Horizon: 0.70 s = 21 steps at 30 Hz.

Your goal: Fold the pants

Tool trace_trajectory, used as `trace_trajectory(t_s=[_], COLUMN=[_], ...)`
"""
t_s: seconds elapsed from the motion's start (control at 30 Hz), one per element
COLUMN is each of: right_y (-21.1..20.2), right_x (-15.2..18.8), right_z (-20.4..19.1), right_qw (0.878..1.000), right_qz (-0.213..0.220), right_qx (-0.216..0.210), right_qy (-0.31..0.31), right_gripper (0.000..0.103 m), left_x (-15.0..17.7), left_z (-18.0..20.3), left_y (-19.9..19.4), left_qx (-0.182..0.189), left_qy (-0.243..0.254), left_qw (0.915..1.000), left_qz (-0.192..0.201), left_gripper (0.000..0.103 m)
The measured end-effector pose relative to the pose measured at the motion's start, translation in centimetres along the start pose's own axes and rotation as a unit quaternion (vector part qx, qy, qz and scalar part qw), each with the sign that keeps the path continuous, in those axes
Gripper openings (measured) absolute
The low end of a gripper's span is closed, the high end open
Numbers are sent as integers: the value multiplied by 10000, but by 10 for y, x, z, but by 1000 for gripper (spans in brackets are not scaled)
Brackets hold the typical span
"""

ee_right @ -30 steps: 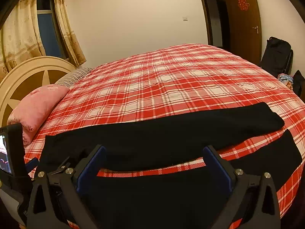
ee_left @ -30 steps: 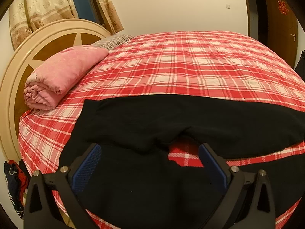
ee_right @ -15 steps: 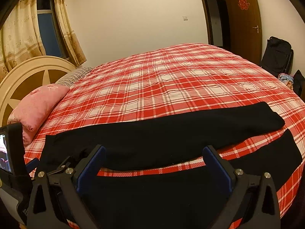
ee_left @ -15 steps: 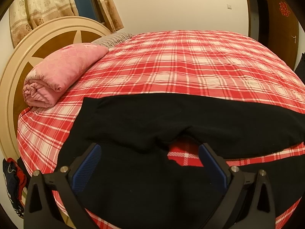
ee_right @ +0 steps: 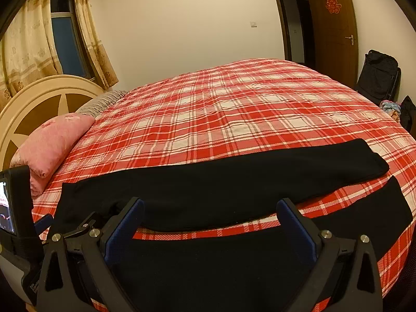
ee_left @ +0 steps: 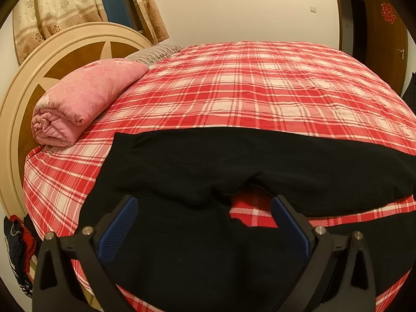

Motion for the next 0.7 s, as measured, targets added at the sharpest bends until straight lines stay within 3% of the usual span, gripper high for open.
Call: trace_trajectory(t_s=[0.7], right_y=[5], right_x=[0], right_z=[0], right_qw=[9997], right_qz=[-70], right_qx=[214], right_qy=[-45], right_gripper=[102], left_x=[-2], left_z=[-1], left_y=[2], left_qx=[66], left_qy=[-23], left_qw=[10000], left_qz=[31], left_gripper=[103])
Point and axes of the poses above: each gripper's, at about its wrist camera, not at the fingertips, and y roughly the way its jaws point, z to its right, x to its underside, the point moved 3 cm from there along y, roughly the way its jaws point, and after that the axes turned 14 degrees about y, right-handed, at the moved point
